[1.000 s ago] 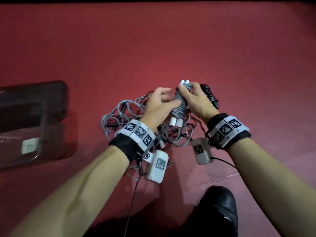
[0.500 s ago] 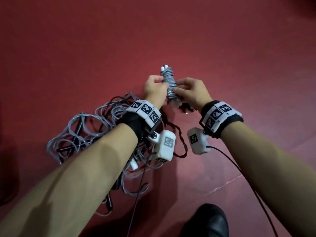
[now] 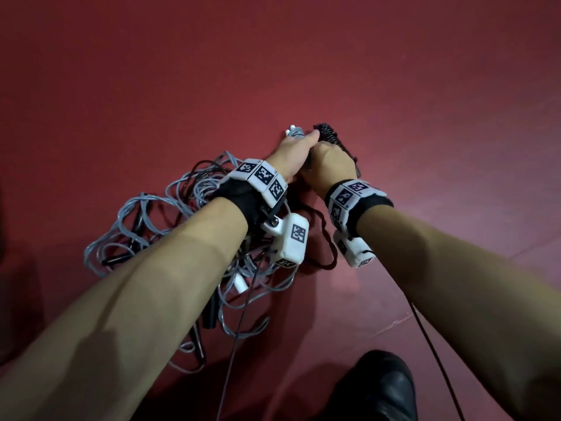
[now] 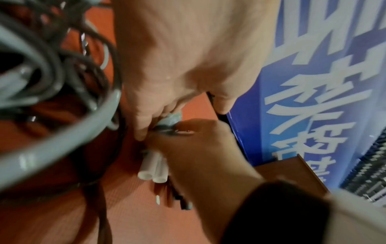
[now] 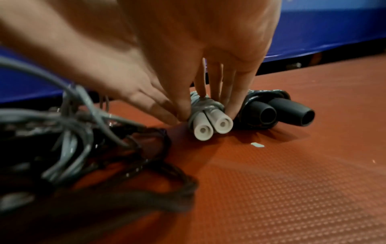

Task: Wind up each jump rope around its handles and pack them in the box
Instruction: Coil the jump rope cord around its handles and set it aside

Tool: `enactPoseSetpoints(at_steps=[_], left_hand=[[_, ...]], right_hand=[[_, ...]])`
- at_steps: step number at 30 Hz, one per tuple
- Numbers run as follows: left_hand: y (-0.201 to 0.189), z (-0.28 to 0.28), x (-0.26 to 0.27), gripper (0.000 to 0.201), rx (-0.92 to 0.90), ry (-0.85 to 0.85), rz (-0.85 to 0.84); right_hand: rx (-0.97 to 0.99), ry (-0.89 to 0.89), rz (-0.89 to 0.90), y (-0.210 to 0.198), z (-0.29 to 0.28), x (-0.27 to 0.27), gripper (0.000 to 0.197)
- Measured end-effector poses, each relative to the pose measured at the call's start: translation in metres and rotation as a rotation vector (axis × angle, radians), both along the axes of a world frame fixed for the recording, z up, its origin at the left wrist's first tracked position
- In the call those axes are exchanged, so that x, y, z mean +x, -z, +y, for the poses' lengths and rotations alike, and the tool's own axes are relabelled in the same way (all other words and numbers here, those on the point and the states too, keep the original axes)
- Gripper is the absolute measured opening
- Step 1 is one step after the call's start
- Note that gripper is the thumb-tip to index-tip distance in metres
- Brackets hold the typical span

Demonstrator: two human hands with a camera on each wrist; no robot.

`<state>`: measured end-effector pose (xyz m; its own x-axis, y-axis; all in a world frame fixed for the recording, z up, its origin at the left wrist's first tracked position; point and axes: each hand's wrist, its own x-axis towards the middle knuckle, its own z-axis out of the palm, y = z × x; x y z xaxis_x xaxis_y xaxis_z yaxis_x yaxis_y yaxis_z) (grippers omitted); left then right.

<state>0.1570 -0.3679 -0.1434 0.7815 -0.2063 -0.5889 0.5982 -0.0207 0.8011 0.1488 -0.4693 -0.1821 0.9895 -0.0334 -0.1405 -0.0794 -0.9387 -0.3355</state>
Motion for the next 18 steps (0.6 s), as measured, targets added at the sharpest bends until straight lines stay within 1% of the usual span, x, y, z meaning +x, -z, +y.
enactPoseSetpoints(at_steps=[2, 5, 6, 9, 13, 14, 16, 18], left_hand=[[-0.012, 0.014, 0.003, 0.037, 0.069, 0.044, -0.083], [-0.041, 0.055, 0.007, 0.022, 0.04, 0.014, -0.182], [-0.05, 0.072, 0.007, 0.02, 0.038, -0.008, -0.22], [-0.063, 0.134, -0.002, 0.015, 0.128, -0.101, -0.282], [-0.056, 0.216, -0.038, 0.016, 0.324, -0.194, -0.27], [-0.052, 0.233, -0.051, 0.014, 0.363, -0.209, -0.257], [-0.039, 0.258, -0.082, 0.012, 0.384, -0.213, -0.214], [-0.021, 0.261, -0.115, 0.013, 0.366, -0.156, -0.199]], right_hand=[[-0.046, -0.013, 0.004, 0.001, 0.006, -0.003, 0.028], [-0.105, -0.028, -0.007, -0.01, 0.013, -0.007, 0.032], [-0.087, -0.052, -0.02, -0.016, 0.016, -0.008, 0.031], [0.136, -0.128, -0.038, -0.037, 0.046, -0.014, 0.031], [0.31, -0.331, -0.115, -0.061, 0.111, -0.035, 0.022], [0.336, -0.396, -0.105, -0.064, 0.127, -0.043, 0.021], [0.324, -0.533, -0.02, -0.059, 0.151, -0.059, 0.021], [0.238, -0.644, 0.051, -0.047, 0.16, -0.075, 0.029]])
